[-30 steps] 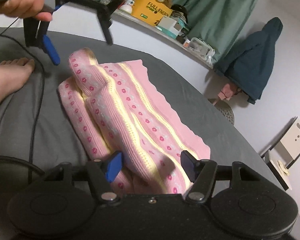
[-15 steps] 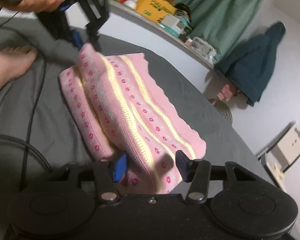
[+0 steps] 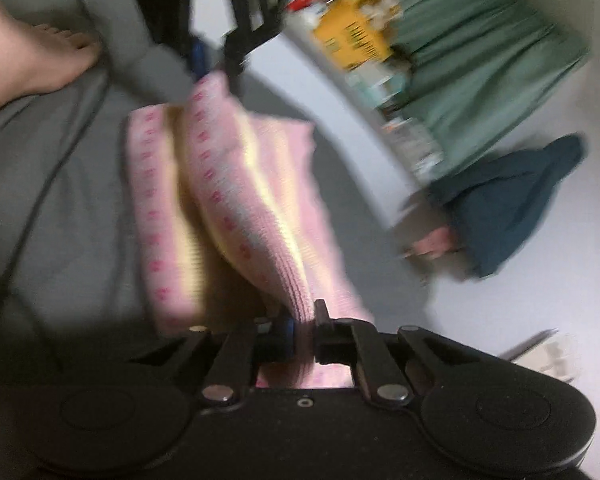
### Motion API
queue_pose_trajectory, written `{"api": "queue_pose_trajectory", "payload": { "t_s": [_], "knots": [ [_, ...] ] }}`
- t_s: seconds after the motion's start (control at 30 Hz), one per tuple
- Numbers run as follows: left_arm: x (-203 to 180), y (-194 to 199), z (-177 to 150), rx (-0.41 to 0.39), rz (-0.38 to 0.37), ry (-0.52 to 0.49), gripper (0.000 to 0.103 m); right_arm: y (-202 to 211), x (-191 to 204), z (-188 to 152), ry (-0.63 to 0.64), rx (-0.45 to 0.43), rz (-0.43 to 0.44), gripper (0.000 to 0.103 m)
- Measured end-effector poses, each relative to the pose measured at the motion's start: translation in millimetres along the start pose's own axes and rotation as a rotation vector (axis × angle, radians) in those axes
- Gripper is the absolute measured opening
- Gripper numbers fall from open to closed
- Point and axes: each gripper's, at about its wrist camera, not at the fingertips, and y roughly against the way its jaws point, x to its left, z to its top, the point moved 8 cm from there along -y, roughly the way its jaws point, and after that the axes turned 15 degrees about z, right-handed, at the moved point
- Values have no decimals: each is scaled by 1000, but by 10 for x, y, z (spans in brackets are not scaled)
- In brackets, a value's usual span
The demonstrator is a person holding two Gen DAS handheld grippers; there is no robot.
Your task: Fold clothes
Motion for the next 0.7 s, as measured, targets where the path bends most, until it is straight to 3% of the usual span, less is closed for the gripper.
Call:
{"api": "queue_pose_trajectory", "payload": {
  "t_s": [0.1, 0.17, 0.27, 0.47, 0.7],
  "knots": [
    [-44, 18, -29, -5, 8, -54, 20, 0, -9, -83, -45, 63, 44, 9],
    [22, -13, -32, -2, 46, -54, 20, -99, 141, -157, -4, 108, 76, 12],
    [162, -42, -31, 18, 69, -16, 20, -191, 282, -251, 76, 152, 15, 33],
    [288, 97, 61, -52, 80, 4, 20, -143, 260, -229, 82, 122, -43, 33],
    [280, 105, 4, 38, 27, 56, 21, -227, 276, -279, 92, 178, -18, 38]
  ]
}}
